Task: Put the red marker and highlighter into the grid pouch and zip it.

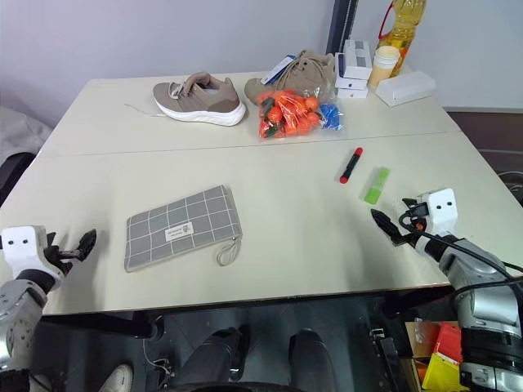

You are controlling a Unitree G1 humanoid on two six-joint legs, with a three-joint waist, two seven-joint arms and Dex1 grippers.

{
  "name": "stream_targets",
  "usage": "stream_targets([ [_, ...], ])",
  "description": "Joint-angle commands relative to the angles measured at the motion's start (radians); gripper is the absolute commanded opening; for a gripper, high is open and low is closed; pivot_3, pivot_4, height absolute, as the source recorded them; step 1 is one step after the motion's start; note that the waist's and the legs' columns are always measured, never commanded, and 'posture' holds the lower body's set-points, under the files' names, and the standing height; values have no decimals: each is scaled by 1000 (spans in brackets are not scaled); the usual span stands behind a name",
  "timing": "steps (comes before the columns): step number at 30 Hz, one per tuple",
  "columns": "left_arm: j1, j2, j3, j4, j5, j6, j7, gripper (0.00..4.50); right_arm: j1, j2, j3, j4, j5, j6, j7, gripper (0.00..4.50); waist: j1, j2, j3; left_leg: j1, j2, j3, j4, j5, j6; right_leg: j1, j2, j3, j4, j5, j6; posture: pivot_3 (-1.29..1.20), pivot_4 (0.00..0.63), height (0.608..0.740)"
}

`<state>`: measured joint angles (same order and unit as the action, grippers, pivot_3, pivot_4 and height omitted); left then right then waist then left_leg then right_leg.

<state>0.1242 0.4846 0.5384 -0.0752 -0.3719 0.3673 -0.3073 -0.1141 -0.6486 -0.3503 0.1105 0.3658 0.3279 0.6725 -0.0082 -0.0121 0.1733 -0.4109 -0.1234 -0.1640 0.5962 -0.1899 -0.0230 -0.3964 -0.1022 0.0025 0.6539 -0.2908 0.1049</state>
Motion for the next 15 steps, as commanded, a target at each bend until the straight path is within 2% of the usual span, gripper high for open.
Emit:
stream_targets([
  [1,-4,8,34,-37,-14,-1,10,4433,-26,-8,-2,-17,0,-18,1,4450,0,0,0,0,0,0,0,0,0,0,0,0,0,0,0,0,150,740],
  [7,-47,-4,38,-28,-44,-17,17,4433,-41,5,9,-74,15,-8,-15,4450,2,0,0,0,0,0,0,0,0,0,0,0,0,0,0,0,150,740],
  [14,-76,-17,7,-26,-33,-26,18,4433,-103,51,82,-222,71,66,-9,4450,-4,0,0,0,0,0,0,0,0,0,0,0,0,0,1,0,150,740],
  [15,-73,-22,-3,-28,-28,-33,12,4479,-113,66,114,-261,79,85,-6,4222,-2,0,0,0,0,0,0,0,0,0,0,0,0,0,1,0,150,740],
])
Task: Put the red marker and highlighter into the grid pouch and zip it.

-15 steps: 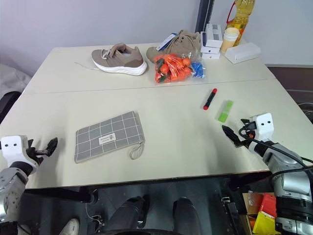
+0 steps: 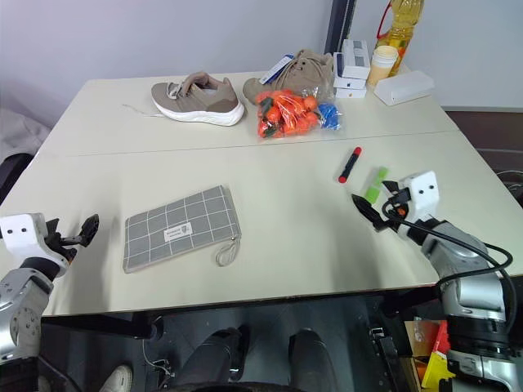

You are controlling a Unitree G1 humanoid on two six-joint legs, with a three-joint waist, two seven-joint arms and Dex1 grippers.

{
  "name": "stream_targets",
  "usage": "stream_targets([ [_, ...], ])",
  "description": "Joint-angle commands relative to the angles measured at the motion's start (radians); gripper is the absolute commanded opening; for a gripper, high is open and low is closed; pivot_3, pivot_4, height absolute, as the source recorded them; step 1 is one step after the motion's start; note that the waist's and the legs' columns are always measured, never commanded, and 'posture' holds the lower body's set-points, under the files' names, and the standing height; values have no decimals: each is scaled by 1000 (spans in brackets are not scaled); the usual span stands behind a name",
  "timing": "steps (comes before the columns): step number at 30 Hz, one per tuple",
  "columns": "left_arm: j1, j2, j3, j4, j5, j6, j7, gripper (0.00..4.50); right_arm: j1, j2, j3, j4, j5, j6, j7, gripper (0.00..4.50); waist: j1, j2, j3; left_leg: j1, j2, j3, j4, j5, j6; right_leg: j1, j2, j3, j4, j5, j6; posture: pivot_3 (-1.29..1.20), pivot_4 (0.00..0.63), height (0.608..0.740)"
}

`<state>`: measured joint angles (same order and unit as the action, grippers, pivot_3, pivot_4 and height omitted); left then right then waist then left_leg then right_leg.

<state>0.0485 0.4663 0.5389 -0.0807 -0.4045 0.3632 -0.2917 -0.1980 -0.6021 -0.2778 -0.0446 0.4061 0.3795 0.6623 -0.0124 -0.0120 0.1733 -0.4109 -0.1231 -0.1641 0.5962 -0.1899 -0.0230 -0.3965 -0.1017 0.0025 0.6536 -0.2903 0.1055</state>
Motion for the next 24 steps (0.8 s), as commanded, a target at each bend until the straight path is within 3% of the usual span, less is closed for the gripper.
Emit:
stream_targets([
  [1,5,-8,-15,-23,9,-35,-10,4500,-43,37,88,-152,42,52,6,3950,3,0,0,0,0,0,0,0,0,0,0,0,0,0,0,0,150,740],
  [3,6,-13,-40,-20,21,-47,-20,4500,-74,81,163,-218,47,87,-5,3178,1,0,0,0,0,0,0,0,0,0,0,0,0,0,0,0,150,740],
  [6,6,-12,-57,-12,32,-63,-31,4500,-99,124,214,-256,46,133,-32,1651,3,0,0,0,0,0,0,0,0,0,0,0,0,0,0,0,150,740],
  [9,1,7,-77,3,51,-83,-55,4500,-142,177,368,-279,-22,155,-52,69,6,0,0,0,0,0,0,0,0,0,0,0,-2,0,0,0,150,740],
  [16,29,60,-74,25,78,-134,-124,4500,-245,342,651,-134,-205,151,-112,69,-1,0,0,0,0,-1,-2,0,0,-5,1,0,-2,1,-1,0,150,740],
  [20,93,103,-61,23,90,-175,-179,4500,-280,406,714,1,-263,168,-129,69,0,0,0,0,0,0,-2,0,0,-6,1,0,-2,1,-1,0,150,740],
  [24,174,151,-39,22,108,-229,-238,4500,-291,471,692,117,-289,235,-190,69,-3,-1,-1,0,1,0,-3,0,0,-7,2,1,-1,1,-2,0,150,740],
])
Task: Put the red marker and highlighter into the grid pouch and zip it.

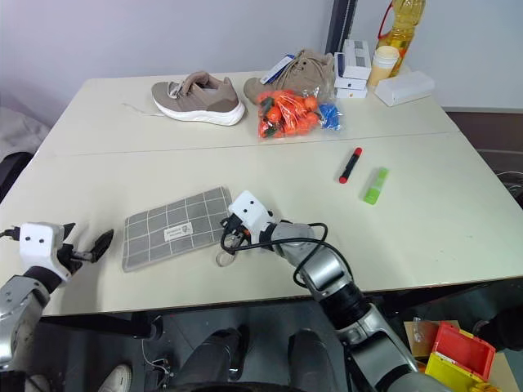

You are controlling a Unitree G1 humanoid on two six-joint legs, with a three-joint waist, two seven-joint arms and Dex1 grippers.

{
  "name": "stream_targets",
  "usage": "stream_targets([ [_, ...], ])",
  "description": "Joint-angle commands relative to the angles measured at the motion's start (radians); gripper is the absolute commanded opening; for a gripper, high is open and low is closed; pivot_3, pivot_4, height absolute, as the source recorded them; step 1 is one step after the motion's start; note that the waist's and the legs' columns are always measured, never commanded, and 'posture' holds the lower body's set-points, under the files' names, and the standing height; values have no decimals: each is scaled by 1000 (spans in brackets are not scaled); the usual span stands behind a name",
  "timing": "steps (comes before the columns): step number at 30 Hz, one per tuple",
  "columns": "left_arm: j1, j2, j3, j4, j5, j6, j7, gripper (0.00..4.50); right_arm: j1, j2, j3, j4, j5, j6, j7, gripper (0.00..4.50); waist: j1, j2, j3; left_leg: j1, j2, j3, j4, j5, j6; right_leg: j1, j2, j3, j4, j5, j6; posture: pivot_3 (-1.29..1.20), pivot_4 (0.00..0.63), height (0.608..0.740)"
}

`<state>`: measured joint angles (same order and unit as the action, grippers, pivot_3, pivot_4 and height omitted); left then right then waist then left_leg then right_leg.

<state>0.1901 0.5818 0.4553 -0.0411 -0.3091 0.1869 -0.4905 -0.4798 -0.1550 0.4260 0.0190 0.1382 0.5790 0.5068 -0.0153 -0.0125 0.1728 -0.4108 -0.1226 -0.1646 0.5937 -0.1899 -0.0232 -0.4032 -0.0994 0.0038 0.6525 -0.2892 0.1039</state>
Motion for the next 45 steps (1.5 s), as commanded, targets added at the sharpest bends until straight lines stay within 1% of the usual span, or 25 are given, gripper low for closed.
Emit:
stream_targets([
  [1,51,46,48,-20,13,-65,-57,4500,-10,30,-17,60,-22,36,-35,69,1,-1,-1,0,0,0,0,0,0,0,1,0,0,0,0,0,150,740],
  [4,122,90,64,-12,17,-139,-141,4500,-10,58,-44,66,-2,42,-34,69,0,-1,-1,0,1,0,0,0,0,0,1,1,0,0,-2,0,150,740],
  [7,161,145,44,25,103,-287,-181,4500,-18,70,-56,79,-3,43,-28,69,3,-2,-2,1,1,0,0,0,0,0,2,0,0,-1,-5,0,150,740],
  [10,149,173,5,53,174,-409,-190,4500,-27,75,-57,101,-13,32,-25,69,5,-2,-2,1,2,0,0,-1,-2,0,2,0,0,0,-7,0,150,740],
  [12,115,181,-34,72,222,-491,-184,4500,-32,79,-55,113,-18,24,-24,69,4,-1,-2,1,2,0,0,-1,-2,0,2,0,0,0,-7,0,150,740],
  [15,53,195,-131,117,317,-646,-188,4500,-35,84,-50,127,-26,13,-24,69,3,-1,-2,1,2,0,0,-1,-2,0,2,0,0,0,-7,0,150,740],
  [18,-7,204,-215,175,368,-762,-198,4500,-36,88,-48,135,-34,6,-26,69,1,-1,-2,1,2,0,-1,0,-1,0,2,0,0,2,-4,0,150,740],
  [24,-171,209,-350,326,391,-919,-239,4500,-39,92,-59,139,-46,4,-41,69,5,2,-3,2,2,0,-2,0,-1,0,3,0,1,2,-3,0,150,740],
  [27,-243,214,-392,415,372,-987,-273,3649,-35,90,-61,132,-54,6,-46,0,4,2,-4,2,2,0,-1,0,-1,0,2,-1,1,2,-3,0,150,740],
  [29,-280,219,-413,474,367,-1030,-286,2643,-27,87,-60,123,-61,7,-50,0,2,2,-4,2,2,0,-1,0,-1,0,3,-1,2,3,-3,0,150,740],
  [30,-295,219,-418,499,362,-1051,-288,2052,-23,86,-59,119,-65,8,-53,0,2,2,-4,2,2,0,-1,1,-1,0,2,-1,2,3,-3,0,150,740],
  [33,-324,214,-429,546,343,-1095,-291,470,-9,86,-62,100,-69,5,-62,0,5,2,-5,2,2,0,-1,1,-1,0,2,-1,3,3,-2,0,150,740],
  [34,-329,207,-431,550,323,-1081,-298,65,-6,88,-67,94,-69,1,-68,0,4,3,-5,2,2,0,-1,1,-1,0,2,-1,3,3,-2,0,150,740],
  [35,-333,202,-432,553,308,-1071,-304,65,-4,89,-70,90,-69,-2,-72,0,2,3,-5,2,1,0,-1,1,-1,0,2,-1,3,3,-2,0,150,740],
  [36,-331,191,-429,540,270,-1023,-313,65,-5,91,-76,88,-66,-7,-76,0,3,3,-5,2,1,0,-1,1,-1,0,2,-1,3,3,-2,0,150,740],
  [38,-316,161,-419,479,176,-872,-332,65,-17,88,-96,85,-67,-32,-90,0,3,3,-5,2,1,0,-1,1,-1,0,2,-1,3,3,-2,0,150,740],
  [40,-298,134,-406,408,113,-742,-324,65,-36,77,-131,74,-61,-64,-100,0,4,3,-5,2,1,-1,-1,1,-1,0,2,-1,3,3,-1,0,150,740],
  [44,-282,83,-376,291,75,-545,-245,65,-70,24,-211,35,-24,-79,-64,0,3,3,-4,2,1,-1,-1,1,-1,0,2,-1,3,3,-1,0,150,740],
  [45,-284,69,-373,265,79,-505,-217,0,-79,8,-233,24,-10,-73,-51,543,1,3,-4,2,1,-1,-1,1,-1,0,2,-1,3,3,-1,0,150,740],
])
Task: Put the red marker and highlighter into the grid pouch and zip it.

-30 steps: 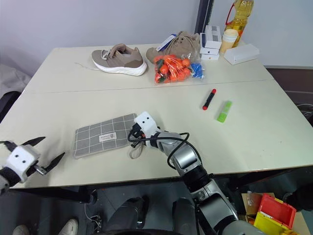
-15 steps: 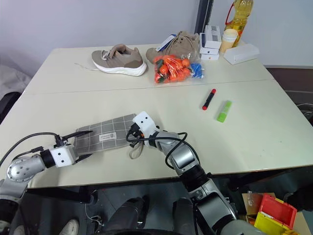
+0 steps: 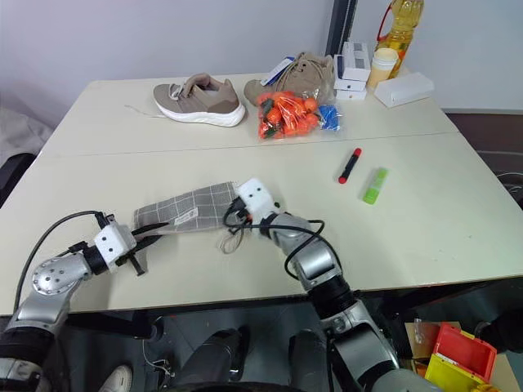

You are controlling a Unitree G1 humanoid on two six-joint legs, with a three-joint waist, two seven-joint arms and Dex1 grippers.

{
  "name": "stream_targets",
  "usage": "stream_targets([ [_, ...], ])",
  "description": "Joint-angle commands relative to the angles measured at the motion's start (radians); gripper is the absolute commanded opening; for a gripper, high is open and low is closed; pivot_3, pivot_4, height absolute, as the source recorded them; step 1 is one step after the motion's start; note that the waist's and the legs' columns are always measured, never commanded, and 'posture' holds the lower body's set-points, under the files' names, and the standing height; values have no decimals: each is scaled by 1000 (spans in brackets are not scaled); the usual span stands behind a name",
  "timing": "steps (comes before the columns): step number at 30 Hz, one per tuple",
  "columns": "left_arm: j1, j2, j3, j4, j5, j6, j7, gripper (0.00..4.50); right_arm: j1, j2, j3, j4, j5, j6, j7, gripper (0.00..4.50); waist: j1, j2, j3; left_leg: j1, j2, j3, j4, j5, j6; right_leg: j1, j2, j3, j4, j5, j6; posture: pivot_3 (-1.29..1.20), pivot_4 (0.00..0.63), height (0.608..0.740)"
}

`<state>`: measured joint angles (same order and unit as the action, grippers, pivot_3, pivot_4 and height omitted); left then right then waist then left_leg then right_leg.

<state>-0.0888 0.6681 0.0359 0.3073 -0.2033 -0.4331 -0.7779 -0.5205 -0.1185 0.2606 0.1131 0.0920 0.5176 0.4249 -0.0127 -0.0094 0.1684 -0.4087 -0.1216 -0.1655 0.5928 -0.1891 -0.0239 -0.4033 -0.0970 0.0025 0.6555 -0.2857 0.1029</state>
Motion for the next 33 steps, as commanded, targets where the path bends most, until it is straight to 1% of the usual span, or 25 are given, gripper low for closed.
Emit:
stream_targets([
  [1,-10,-37,49,-110,-25,157,102,0,-44,-48,-89,-83,52,-2,48,809,-2,0,0,0,0,0,0,0,0,0,0,0,0,0,0,0,150,740],
  [2,-12,-50,52,-131,-23,189,122,0,-48,-60,-102,-90,61,5,58,1331,-3,0,0,0,0,0,0,0,0,0,0,0,0,0,0,0,150,740],
  [5,-41,-145,36,-216,8,283,240,0,-58,-126,-163,-129,101,38,101,2867,-4,0,0,0,1,0,-1,0,0,0,0,0,0,0,0,0,150,740],
  [6,-47,-171,27,-238,21,304,269,0,-59,-138,-180,-139,114,54,106,3499,-3,0,0,-1,0,0,-1,0,0,0,0,0,0,0,0,0,150,740],
  [8,-47,-199,13,-270,46,331,290,0,-57,-145,-196,-156,139,94,110,4459,-2,0,0,-1,0,0,0,0,0,3,0,0,0,0,0,0,150,740],
  [11,-50,-224,-6,-284,62,344,293,0,-50,-145,-192,-172,148,127,112,4459,-7,0,0,-1,1,0,-1,0,0,3,0,0,0,0,0,0,150,740],
  [20,-74,-262,-64,-346,94,391,279,0,-72,-59,-195,-133,144,160,37,4459,0,0,0,-1,0,0,-1,0,0,3,0,0,0,0,0,0,150,740],
  [22,-79,-265,-66,-355,93,400,276,0,-76,-44,-200,-124,150,172,28,3937,-1,0,0,-1,0,0,0,0,0,3,0,0,0,0,0,0,150,740],
  [24,-82,-267,-68,-363,94,407,272,0,-77,-37,-197,-119,148,174,24,3160,-1,0,0,-1,0,0,-1,0,0,3,0,0,0,0,0,0,150,740],
  [26,-85,-268,-70,-368,98,413,270,0,-77,-32,-195,-120,146,168,22,1993,-1,0,0,-1,0,0,-1,0,-1,3,0,0,0,0,0,0,150,740],
  [29,-91,-272,-70,-373,100,421,270,0,-77,-29,-185,-130,140,161,21,379,-1,0,0,-1,0,0,-1,0,-1,3,0,0,1,0,0,0,150,740],
  [30,-92,-273,-71,-374,101,423,270,0,-78,-29,-181,-134,137,160,21,73,-1,0,0,-1,0,0,-1,0,-1,3,0,0,1,0,0,0,150,740],
  [33,-95,-277,-73,-375,110,427,269,0,-78,-40,-153,-149,117,157,26,73,-1,0,0,-1,0,0,-1,0,-1,3,0,0,0,0,0,0,150,740],
])
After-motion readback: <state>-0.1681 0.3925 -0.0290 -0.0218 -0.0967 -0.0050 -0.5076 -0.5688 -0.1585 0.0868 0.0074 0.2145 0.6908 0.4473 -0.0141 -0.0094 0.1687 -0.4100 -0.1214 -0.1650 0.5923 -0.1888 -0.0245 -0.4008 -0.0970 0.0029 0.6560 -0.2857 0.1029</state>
